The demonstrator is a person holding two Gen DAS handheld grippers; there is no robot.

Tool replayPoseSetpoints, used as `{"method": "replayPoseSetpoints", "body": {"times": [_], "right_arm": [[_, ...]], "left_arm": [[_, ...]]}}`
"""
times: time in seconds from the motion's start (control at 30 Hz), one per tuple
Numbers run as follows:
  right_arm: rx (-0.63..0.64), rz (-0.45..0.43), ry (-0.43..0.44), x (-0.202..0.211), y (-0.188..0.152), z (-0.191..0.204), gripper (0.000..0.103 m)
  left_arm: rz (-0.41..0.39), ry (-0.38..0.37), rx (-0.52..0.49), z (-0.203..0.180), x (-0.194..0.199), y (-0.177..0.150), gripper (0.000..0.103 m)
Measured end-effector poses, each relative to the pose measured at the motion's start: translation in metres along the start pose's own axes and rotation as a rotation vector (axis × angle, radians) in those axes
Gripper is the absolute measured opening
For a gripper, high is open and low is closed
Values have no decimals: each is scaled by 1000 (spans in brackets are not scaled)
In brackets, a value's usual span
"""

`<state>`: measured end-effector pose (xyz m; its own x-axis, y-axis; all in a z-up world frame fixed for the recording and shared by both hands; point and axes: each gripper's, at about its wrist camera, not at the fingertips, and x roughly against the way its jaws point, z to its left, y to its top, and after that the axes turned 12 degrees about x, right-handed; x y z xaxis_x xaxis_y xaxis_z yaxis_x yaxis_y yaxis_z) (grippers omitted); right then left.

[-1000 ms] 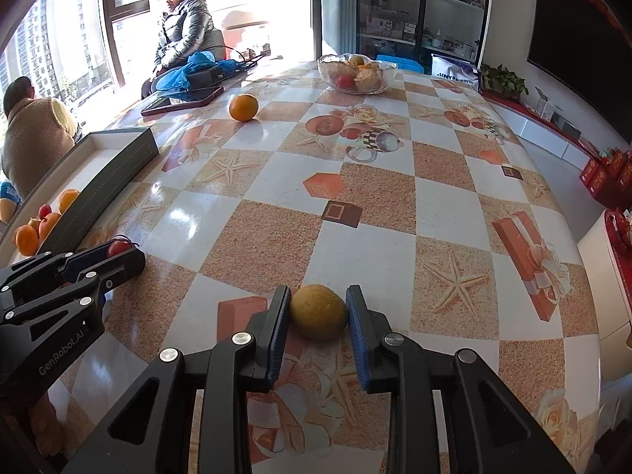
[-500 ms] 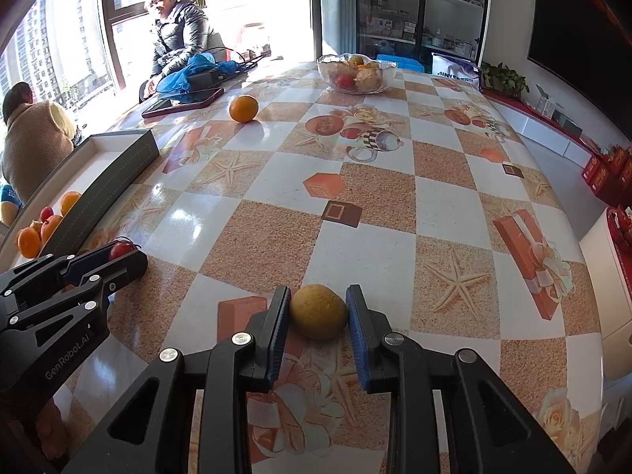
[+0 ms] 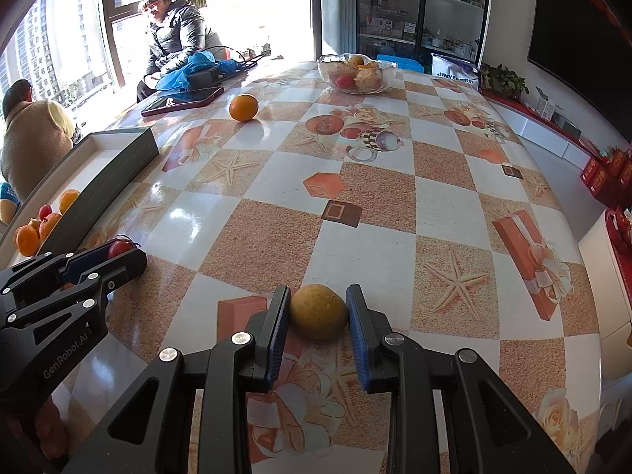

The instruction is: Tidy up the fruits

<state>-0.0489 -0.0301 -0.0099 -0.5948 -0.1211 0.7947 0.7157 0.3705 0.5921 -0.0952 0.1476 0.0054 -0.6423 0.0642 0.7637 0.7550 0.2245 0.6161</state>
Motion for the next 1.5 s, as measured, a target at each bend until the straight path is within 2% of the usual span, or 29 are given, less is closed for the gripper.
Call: {"method": "replayPoseSetpoints", "body": {"times": [1.5], "right_arm": [[9, 7, -17, 0, 0, 3, 31]], "left_arm": [[-1, 2, -1, -1, 0, -1, 25]]}}
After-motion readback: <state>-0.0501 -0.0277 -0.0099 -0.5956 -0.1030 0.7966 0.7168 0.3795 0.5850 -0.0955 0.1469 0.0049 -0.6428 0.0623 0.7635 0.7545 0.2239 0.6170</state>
